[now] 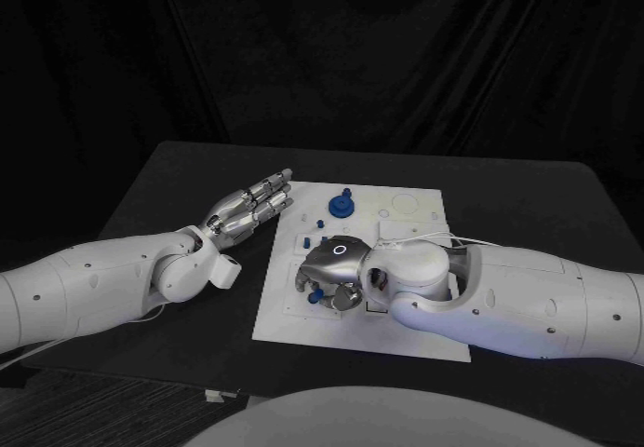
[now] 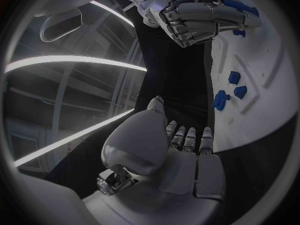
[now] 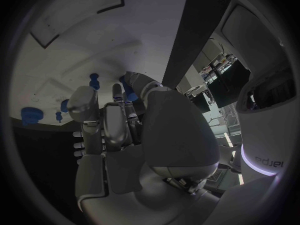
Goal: Assemble the parts on the task board
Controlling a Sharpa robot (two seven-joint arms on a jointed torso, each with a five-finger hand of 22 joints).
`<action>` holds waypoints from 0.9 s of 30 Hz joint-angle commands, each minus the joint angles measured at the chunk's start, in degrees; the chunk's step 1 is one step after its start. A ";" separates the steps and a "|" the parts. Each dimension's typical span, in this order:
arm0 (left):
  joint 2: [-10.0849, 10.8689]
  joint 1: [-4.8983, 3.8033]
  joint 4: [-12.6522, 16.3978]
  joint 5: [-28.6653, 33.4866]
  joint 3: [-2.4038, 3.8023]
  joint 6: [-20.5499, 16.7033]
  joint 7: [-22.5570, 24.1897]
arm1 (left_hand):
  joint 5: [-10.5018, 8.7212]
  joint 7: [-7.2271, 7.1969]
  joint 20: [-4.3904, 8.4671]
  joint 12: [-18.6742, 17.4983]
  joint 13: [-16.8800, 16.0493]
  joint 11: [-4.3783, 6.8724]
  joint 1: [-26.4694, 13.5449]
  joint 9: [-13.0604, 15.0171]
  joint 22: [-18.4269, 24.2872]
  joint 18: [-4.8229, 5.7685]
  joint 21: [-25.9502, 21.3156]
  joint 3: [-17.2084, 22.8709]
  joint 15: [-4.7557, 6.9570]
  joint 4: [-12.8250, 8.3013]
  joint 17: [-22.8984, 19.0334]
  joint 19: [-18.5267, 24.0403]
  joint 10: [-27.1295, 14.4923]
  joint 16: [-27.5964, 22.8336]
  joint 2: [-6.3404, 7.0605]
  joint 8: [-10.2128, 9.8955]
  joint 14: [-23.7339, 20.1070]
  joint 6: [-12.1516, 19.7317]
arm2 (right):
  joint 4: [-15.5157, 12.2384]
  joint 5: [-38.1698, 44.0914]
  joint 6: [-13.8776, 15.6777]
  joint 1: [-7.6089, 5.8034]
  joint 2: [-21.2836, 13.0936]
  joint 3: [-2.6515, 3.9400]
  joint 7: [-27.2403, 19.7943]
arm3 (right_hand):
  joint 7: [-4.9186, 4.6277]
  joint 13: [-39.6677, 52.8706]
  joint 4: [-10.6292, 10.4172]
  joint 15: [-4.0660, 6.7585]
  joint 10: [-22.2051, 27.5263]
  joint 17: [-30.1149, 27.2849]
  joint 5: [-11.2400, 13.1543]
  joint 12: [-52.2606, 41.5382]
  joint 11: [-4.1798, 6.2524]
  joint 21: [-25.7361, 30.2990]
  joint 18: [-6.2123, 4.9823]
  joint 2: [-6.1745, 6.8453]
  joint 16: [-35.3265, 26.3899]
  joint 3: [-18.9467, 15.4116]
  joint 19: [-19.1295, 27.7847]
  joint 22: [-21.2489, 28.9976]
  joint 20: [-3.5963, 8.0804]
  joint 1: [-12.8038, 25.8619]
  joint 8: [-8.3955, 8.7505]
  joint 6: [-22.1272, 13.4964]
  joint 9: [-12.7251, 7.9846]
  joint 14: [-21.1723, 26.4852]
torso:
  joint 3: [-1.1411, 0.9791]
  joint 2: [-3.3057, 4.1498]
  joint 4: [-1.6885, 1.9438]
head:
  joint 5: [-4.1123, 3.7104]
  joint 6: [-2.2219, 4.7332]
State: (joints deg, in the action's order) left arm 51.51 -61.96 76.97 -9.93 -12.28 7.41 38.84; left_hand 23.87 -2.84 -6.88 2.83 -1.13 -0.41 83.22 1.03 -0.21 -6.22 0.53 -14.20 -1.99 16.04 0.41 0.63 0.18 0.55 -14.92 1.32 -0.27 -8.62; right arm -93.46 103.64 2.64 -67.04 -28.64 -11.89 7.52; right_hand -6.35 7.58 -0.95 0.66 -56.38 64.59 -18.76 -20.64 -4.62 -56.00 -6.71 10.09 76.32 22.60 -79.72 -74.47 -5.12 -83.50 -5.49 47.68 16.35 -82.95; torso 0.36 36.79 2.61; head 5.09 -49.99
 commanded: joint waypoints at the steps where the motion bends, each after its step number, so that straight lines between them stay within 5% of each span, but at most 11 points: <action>1: -0.17 0.11 -0.02 0.03 0.05 1.02 1.91 | 1.31 0.40 -0.27 0.19 0.52 -0.17 0.79 0.34 0.21 -1.82 -0.53 0.77 -1.14 0.25 -0.41 -0.63 -0.15 -0.55 0.07 0.10 0.27 -0.36 | 0.03 0.46 -0.11 0.16 0.12 0.01 1.00 | 0.43 1.26 -0.11 0.00 0.94 -0.76 0.90 -0.92 0.02 1.41 -0.03 -0.68 -0.71 0.05 0.41 -6.46 -0.05 1.97 1.16 -0.63 -0.76 0.41 | 0.01 0.00 0.00 | -0.01 -0.01; 21: -0.26 0.36 -0.18 0.03 0.05 1.49 1.41 | 2.07 1.67 -0.63 0.28 0.50 0.13 1.51 0.48 0.21 -1.95 -0.53 1.08 -1.41 0.06 -0.41 -0.63 -0.15 -0.55 -0.11 0.33 0.27 -1.45 | -0.26 0.46 4.71 0.19 -0.58 0.01 0.66 | 0.88 3.50 -1.53 -0.68 7.39 -1.89 3.45 -3.15 -1.00 4.02 -0.32 -1.24 -1.35 -2.05 1.48 -5.92 -0.60 4.00 1.01 -1.11 -1.55 1.45 | 0.01 0.01 0.02 | 0.06 -0.01; 27: -0.30 0.43 -0.25 0.03 0.05 1.54 1.37 | 2.14 1.75 -0.66 0.29 0.50 0.12 1.58 0.50 0.21 -1.95 -0.53 1.11 -1.44 0.03 -0.41 -0.63 -0.15 -0.55 -0.12 0.36 0.27 -1.57 | -1.37 0.46 5.23 0.12 -1.93 0.01 0.77 | 1.79 4.79 -2.29 -0.47 12.12 -3.32 9.78 -5.00 -1.21 6.19 -0.72 -0.76 -2.18 -5.73 2.29 -5.46 -0.52 3.88 1.46 -3.01 -2.29 2.47 | 0.00 -0.05 -0.01 | 0.12 -0.01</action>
State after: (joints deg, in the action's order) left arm 51.32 -61.63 76.70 -9.94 -12.28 8.19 38.85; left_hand 25.18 -1.22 -7.37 2.83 -1.13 -0.21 84.29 1.05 -0.20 -6.22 0.53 -14.19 -2.79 16.03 0.41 0.16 -0.01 0.55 -14.95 1.33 -0.47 -10.24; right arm -94.37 103.64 5.84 -66.99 -30.25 -11.90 7.49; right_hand -4.41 11.39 -3.44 0.24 -46.46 61.87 -10.07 -24.48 -5.53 -50.81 -6.72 8.90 75.27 18.50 -77.97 -74.47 -5.62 -80.19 -5.15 45.72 14.64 -81.08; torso 0.37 36.79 2.63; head 5.17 -49.99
